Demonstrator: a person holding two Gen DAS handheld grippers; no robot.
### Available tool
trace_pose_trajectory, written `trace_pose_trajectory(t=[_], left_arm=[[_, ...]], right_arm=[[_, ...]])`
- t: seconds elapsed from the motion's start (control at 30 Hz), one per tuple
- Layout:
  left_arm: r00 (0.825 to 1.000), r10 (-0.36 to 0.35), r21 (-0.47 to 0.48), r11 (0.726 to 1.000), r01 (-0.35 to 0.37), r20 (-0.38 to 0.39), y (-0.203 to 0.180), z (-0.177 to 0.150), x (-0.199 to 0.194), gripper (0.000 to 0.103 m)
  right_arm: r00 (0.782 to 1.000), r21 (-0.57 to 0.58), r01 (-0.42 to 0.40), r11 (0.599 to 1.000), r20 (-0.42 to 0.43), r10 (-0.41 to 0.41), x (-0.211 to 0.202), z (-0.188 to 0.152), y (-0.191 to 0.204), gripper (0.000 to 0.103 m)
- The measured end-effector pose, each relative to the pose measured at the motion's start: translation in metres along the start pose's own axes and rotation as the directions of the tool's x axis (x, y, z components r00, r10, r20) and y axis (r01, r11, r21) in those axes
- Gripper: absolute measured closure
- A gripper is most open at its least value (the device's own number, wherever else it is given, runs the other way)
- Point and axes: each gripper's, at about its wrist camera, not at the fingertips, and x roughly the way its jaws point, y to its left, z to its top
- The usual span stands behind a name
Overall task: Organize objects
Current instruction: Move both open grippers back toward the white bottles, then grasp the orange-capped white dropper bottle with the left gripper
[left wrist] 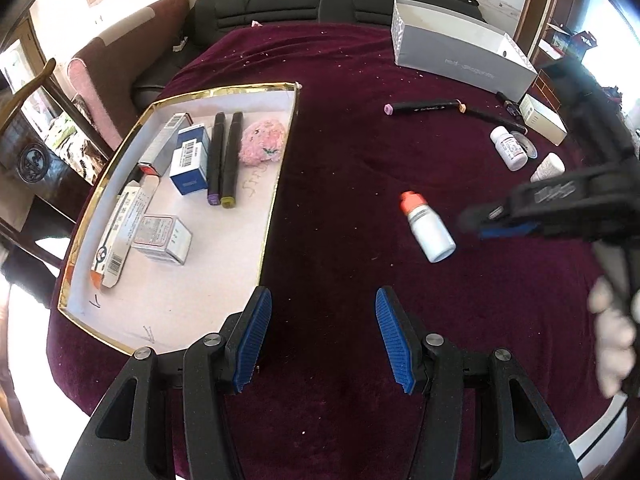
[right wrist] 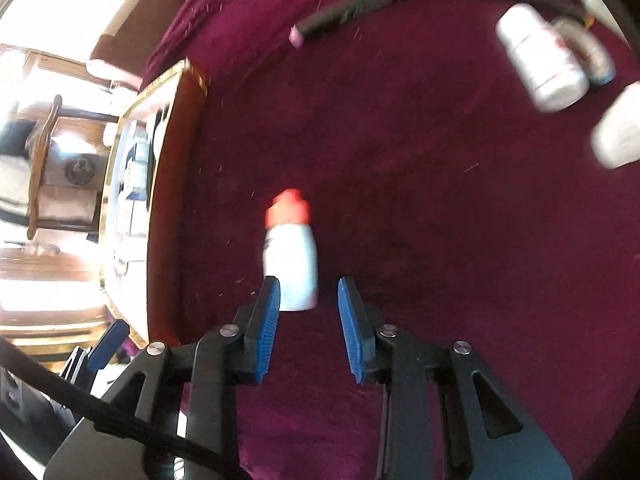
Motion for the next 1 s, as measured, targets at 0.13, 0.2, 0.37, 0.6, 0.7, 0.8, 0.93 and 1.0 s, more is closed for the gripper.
trace_pose_trajectory(t=[0.13,0.2,0.37,0.6,0.7,0.8,0.93,1.0], left_arm=[[1.0,-0.021,-0.01,1.0,0.021,-0.014,-0.001,0.0,0.008,0.054],[0.999,-0.045,-0.021,0.999,0.045,-0.02,-0.002,0.0,0.012,0.054],[0.992,-0.119,-0.066,0.991,0.115,-0.053,-0.008,-0.001,0.031,0.055],[0.978,-0.206,-0.202,0.96,0.194,-0.038,-0.021,0.014,0.059,0.055],[0.985,-0.17,-0.173,0.97,0.17,0.017,-0.033,0.025,0.068,0.054],[0.989,-0.145,-0.117,0.982,0.148,0.038,-0.052,0.036,0.081,0.047],[0.997,-0.067,0.004,0.998,0.067,0.03,-0.08,0.043,0.102,0.046],[0.998,-0.058,0.068,0.996,0.056,0.028,-0.088,0.042,0.103,0.048]], right_arm=[[0.969,-0.02,0.137,0.99,0.21,-0.13,-0.064,0.0,-0.004,0.072],[0.865,-0.017,0.302,0.953,0.424,-0.267,-0.112,-0.015,0.0,0.033],[0.686,0.13,0.356,0.925,0.637,-0.353,-0.148,-0.019,-0.027,0.0],[0.895,0.38,0.198,0.903,0.304,-0.325,-0.096,-0.009,-0.127,0.013],[0.901,0.412,0.197,0.89,0.282,-0.33,-0.1,-0.019,-0.145,0.013],[0.896,0.417,0.206,0.885,0.284,-0.342,-0.106,-0.02,-0.148,0.013],[0.884,0.402,0.22,0.889,0.303,-0.356,-0.112,-0.017,-0.147,0.013],[0.883,0.382,0.226,0.896,0.308,-0.354,-0.109,-0.012,-0.144,0.013]])
